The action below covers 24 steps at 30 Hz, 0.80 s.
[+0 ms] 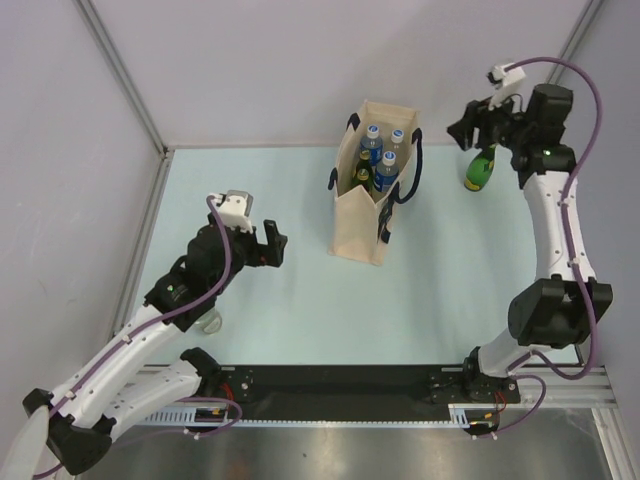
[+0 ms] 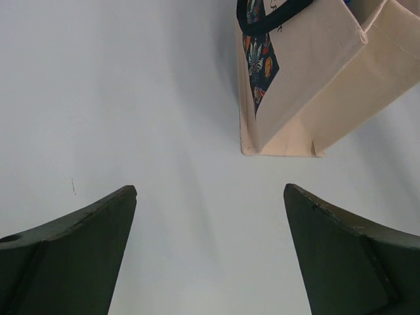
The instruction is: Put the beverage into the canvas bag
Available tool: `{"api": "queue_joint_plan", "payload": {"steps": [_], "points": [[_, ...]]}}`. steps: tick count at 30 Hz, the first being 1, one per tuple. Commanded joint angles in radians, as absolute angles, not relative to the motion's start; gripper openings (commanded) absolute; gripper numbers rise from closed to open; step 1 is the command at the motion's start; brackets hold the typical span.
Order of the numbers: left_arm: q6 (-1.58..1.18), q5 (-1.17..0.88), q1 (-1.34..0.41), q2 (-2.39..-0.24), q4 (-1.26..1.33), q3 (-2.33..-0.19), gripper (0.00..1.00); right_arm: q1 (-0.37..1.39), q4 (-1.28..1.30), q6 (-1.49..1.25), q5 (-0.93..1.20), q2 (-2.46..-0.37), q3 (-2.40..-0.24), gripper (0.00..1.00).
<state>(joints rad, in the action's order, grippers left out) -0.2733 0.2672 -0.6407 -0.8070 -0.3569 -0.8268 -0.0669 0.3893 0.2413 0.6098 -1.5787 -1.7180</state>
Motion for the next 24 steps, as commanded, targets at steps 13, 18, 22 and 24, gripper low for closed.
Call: {"api": "queue_joint_plan", "payload": {"steps": [13,18,22,24], "points": [[-0.313,0.229,-0.63,-0.836,-0.31,-0.871,1.0,-0.337,0.618,0.135,0.437,-1.922,-1.96,0.68],[-0.34,0.227,-0.63,-0.833,-0.304,-0.847,1.0,-0.336,0.603,0.129,0.436,-2.011,-2.023,0.7],[-0.351,0.227,-0.629,-0.838,-0.302,-0.838,1.0,-0.322,0.606,0.144,0.426,-2.103,-2.112,0.7],[-0.351,0.225,-0.629,-0.844,-0.305,-0.839,1.0,-0.315,0.603,0.159,0.423,-2.121,-2.131,0.69]]}}
